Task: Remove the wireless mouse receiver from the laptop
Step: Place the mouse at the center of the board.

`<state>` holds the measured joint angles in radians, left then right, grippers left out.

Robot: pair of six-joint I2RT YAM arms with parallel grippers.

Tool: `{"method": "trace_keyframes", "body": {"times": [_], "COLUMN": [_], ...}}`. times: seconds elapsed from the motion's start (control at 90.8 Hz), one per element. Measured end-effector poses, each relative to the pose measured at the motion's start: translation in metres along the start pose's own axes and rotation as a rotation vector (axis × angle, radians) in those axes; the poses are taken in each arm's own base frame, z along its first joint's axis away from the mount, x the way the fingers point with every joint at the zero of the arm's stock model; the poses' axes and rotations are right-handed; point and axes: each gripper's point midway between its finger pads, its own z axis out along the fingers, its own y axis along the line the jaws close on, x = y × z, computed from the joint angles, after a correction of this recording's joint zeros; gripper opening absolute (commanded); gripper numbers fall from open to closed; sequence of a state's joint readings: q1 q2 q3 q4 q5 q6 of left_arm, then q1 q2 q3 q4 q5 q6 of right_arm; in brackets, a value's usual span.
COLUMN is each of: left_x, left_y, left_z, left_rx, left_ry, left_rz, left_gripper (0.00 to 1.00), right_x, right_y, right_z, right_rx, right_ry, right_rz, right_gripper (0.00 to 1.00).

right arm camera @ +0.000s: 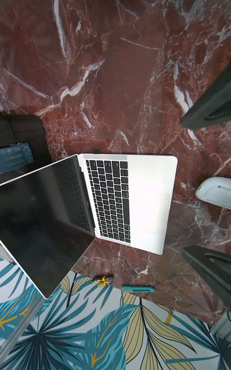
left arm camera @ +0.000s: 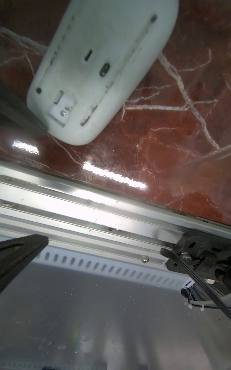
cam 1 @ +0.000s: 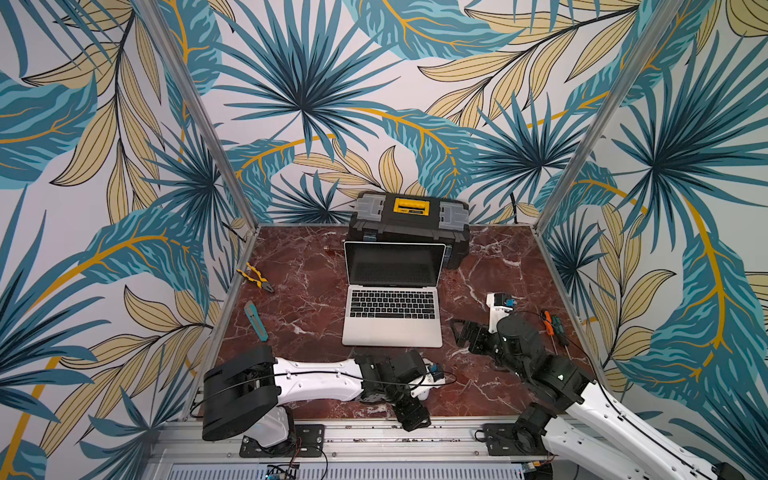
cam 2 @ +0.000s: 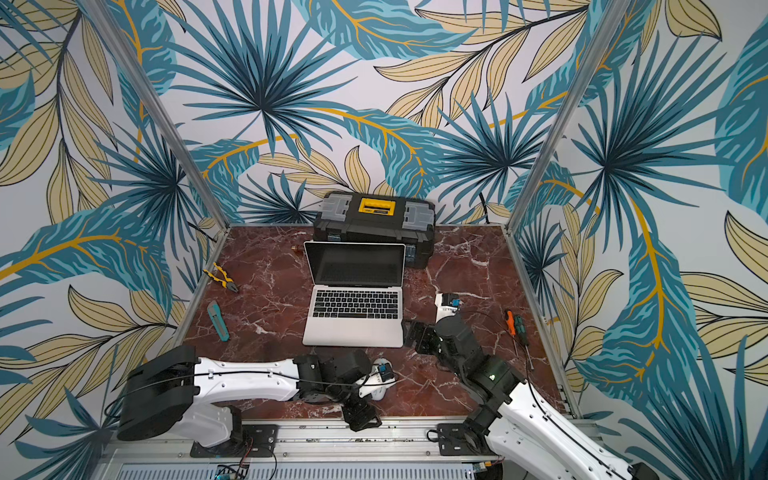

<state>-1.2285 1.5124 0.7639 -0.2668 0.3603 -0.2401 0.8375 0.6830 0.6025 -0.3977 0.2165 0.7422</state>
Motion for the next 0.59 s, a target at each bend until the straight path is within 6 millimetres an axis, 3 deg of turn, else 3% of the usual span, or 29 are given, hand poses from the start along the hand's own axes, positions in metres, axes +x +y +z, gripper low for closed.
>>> {"method": "trace_keyframes", "body": {"times": [0.22,0.386,0.485,0.595], "left_x": [0.001,-0.011,-0.016,-0.007], "left_y": [-0.005,-0.003,0.003,0.019], "left_z": [0.0,-0.023,-0.033,-0.031], "left_rx": [0.016,-0.042,-0.078,-0.113], "left_ry": [0.002,-0.078,-0.115,-0.104], "left_rz": [0.007,0.021,0.003,-0.054], "left_gripper": [0.82,0.8,0.79,0.78], "right_x": [0.0,0.0,0.0,-0.001], "right_y": [0.0,0.0,0.0,0.001], "right_z": [0.0,0.0,0.0,0.0], "right_rx": [0.0,0.0,-0.001,-0.003], "right_ry": [0.0,0.0,0.0,-0.002], "right_rz": [0.004,0.007,0.011,0.015], "right_gripper": [0.96,0.96,0.96,0.96]}}
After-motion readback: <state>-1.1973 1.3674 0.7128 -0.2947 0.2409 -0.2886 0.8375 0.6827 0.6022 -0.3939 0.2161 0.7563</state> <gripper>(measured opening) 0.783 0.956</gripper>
